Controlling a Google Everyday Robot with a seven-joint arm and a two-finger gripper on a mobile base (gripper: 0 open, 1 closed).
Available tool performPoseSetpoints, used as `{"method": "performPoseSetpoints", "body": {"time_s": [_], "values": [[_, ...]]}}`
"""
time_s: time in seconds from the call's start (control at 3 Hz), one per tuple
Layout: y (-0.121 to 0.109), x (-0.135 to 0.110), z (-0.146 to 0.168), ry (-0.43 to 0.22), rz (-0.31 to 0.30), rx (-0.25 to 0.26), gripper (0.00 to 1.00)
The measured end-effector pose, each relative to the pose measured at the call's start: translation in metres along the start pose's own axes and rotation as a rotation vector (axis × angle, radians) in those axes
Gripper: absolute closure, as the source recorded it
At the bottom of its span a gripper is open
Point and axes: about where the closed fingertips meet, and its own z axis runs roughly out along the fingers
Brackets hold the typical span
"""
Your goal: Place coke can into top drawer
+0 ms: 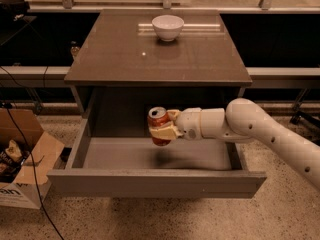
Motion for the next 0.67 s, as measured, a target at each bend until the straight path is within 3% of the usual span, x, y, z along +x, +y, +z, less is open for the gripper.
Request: {"method": "performPoseSetpoints", "body": {"time_s": [0.33,0.67], "values": [[0.001,0.018,0.011,0.017,0.01,-0.017,0.81],[-0.003,0.036,0.017,-0.016,0.035,0.002,0.58]]}}
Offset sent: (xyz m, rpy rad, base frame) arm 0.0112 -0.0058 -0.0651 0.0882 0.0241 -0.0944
